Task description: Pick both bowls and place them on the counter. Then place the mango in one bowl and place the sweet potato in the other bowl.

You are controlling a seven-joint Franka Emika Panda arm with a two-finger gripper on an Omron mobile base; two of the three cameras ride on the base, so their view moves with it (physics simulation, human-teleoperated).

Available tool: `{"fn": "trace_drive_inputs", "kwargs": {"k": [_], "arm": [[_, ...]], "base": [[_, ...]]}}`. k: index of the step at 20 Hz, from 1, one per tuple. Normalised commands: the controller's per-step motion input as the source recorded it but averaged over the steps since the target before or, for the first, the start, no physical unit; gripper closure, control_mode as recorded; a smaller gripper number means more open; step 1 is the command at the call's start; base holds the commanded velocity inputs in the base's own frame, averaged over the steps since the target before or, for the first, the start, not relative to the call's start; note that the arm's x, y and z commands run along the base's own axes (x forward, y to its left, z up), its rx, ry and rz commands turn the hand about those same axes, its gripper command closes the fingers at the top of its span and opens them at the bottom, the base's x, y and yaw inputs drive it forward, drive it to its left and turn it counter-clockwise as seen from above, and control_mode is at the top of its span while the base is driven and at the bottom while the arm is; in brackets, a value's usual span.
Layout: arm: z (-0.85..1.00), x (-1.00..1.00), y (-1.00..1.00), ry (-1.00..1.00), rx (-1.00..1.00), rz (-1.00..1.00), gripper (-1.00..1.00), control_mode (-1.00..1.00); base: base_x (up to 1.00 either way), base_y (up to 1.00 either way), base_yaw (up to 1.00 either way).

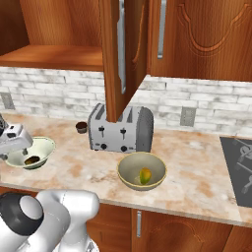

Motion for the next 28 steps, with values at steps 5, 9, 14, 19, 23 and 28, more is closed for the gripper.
{"fn": "trace_drive_inputs", "kwargs": {"k": [5, 9, 14, 19, 23, 28], "arm": [[-0.17, -0.33, -0.36, 0.00, 0.00, 0.00, -1.00, -1.00], [-0.20, -0.36, -0.31, 0.00, 0.00, 0.00, -1.00, -1.00], [-0.21, -0.05, -0.31, 0.00, 0.00, 0.00, -1.00, -1.00], [-0.15, 0.08, -0.47, 0.00, 0.00, 0.00, -1.00, -1.00], [-0.08, 0.21, -0.29, 0.01, 0.00, 0.00, -1.00, -1.00], [-0.05, 0.24, -0.31, 0.01, 0.00, 0.00, -1.00, -1.00]], "base": [[0.00, 0.00, 0.00], [0.00, 0.00, 0.00], [0.00, 0.00, 0.00], [0.00, 0.00, 0.00], [0.00, 0.00, 0.00], [0.00, 0.00, 0.00]]}}
